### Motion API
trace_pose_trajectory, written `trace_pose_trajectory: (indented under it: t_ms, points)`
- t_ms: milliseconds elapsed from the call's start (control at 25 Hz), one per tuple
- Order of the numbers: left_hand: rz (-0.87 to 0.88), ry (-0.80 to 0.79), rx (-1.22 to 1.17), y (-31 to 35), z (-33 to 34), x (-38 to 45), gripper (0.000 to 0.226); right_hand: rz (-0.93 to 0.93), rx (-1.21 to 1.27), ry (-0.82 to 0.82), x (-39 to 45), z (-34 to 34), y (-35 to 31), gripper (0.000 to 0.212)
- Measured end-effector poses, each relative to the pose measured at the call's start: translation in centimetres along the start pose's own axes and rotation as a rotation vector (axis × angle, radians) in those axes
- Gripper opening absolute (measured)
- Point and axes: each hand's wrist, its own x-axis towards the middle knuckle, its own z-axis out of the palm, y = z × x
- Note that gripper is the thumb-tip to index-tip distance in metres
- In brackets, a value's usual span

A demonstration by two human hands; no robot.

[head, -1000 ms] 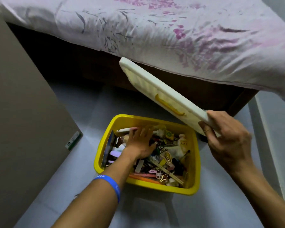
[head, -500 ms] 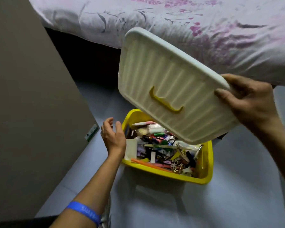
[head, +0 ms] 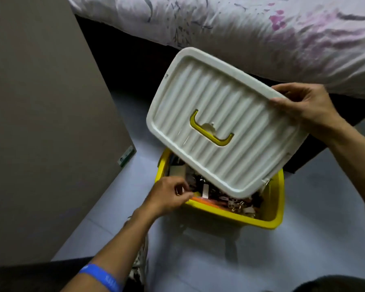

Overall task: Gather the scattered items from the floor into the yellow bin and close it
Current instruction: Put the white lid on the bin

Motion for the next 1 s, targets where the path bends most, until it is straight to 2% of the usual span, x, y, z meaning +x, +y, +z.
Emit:
trace_pose_trajectory:
  t_ms: [40, 160, 280, 360, 440, 480, 560, 600, 680, 760, 880, 920, 1000]
  points:
    - [0.031, -0.133, 0.113, -0.1, 0.8, -0.5, 0.017, -0.011, 0.009, 0.048, -0.2, -0.3, 0.0, 0.019]
    - [-0.084, -0.189, 0.436, -0.3, 2.7, 0.3, 0.031, -0.040, 0.000, 0.082, -1.2, -0.4, 0.0, 0.022]
    - [-0.178, -0.255, 0.479, 0.5, 3.3, 1.2, 0.040, -0.051, -0.009, 0.087, -2.4, -0.5, 0.5, 0.026]
    - [-0.170, -0.113, 0.428, 0.2, 3.1, 1.1, 0.029, -0.036, -0.004, 0.077, -3.3, -0.3, 0.9, 0.027]
    - [-0.142, 0.149, 0.354, -0.2, 2.5, 0.1, 0.018, -0.014, 0.040, 0.066, -3.9, -0.4, 1.3, 0.026]
    - [-0.192, 0.312, 0.251, -0.5, 1.9, -0.3, 0.012, 0.011, 0.070, 0.051, -4.0, -0.6, 1.3, 0.025]
    - [-0.423, 0.634, -0.026, -1.1, 0.2, -0.7, 0.008, 0.097, 0.133, -0.020, -3.7, -0.8, 1.7, 0.024]
    - [-0.531, 0.705, -0.158, -1.5, -0.5, -0.7, 0.014, 0.142, 0.155, -0.075, -3.6, -0.8, 2.2, 0.025]
    - [-0.613, 0.615, -0.336, -2.1, -1.1, -0.7, 0.033, 0.215, 0.154, -0.190, -3.6, 0.2, 3.5, 0.025]
    - [-0.626, 0.510, -0.471, -2.5, -0.8, -0.8, 0.035, 0.243, -0.030, -0.246, -3.9, 1.9, 5.3, 0.025]
    - [-0.746, 0.505, -0.347, -3.7, 0.5, -1.4, 0.023, 0.205, -0.810, -0.257, -5.2, 5.2, 7.6, 0.040]
    - [-0.766, 0.494, -0.271, -3.9, 0.7, -1.5, 0.025, 0.214, -0.953, -0.226, -6.3, 6.6, 7.8, 0.041]
    - [-0.668, 0.467, -0.173, -4.1, 0.7, -1.1, 0.038, 0.269, -0.986, -0.233, -9.6, 10.1, 7.7, 0.040]
